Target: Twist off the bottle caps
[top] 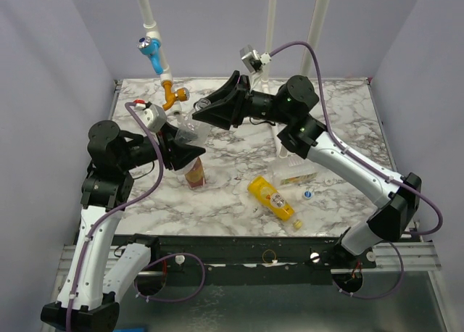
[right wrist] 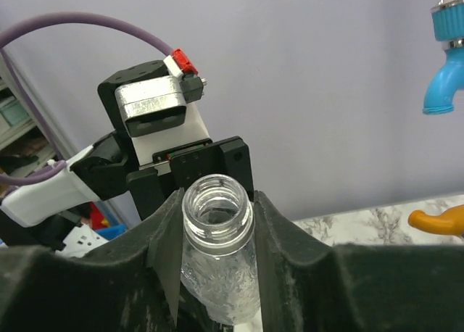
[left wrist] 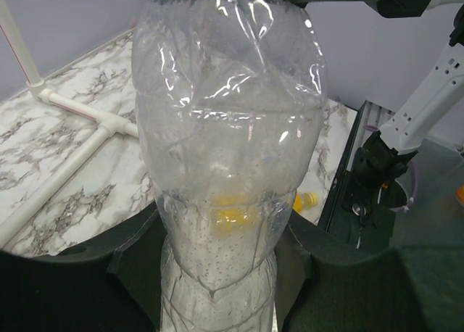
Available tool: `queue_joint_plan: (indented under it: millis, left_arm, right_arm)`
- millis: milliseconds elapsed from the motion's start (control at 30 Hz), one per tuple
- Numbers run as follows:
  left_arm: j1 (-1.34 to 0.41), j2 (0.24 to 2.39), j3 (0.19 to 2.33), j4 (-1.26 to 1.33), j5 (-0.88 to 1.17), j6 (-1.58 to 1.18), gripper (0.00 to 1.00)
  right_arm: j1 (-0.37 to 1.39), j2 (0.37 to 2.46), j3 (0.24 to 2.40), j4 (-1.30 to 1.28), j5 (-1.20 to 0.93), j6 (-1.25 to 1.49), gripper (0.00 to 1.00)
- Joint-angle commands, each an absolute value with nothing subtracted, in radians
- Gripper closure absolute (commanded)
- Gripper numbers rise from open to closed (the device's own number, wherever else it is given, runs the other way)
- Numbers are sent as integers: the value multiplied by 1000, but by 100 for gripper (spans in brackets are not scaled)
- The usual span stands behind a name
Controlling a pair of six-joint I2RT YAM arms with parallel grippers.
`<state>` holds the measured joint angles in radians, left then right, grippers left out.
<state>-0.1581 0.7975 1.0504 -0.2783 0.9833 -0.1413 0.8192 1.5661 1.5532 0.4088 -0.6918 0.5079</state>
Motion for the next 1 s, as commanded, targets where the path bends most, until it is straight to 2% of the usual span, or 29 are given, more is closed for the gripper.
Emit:
queue_joint_plan:
  millis: [0, 33, 67, 433, 633, 833, 967]
  left_arm:
    - [-163, 759, 1040, -260, 995, -156, 29]
    - [-163, 748, 1034, -267, 977, -153, 10]
    - [-163, 735, 1028, -275, 952, -147, 1]
    - [-163, 663, 1044, -441, 694, -88, 1]
    - [-163, 666, 1043, -446, 652, -66, 1]
    - [-164, 665, 1044, -446, 667, -65, 1]
    - [-163, 666, 1049, -446, 696, -67, 1]
  right_arm:
    - [826, 1547, 1562, 345, -582, 422, 73]
    - [826, 1537, 1560, 312, -552, 395, 73]
    - [825, 1527, 1558, 284, -525, 356, 73]
    - [825, 1491, 1456, 26, -112, -21, 75]
    - [826, 1524, 1436, 45, -35, -42, 80]
    - [826, 1555, 1446, 28, -25, -71, 80]
    - [827, 1629, 1482, -60, 55, -114, 80]
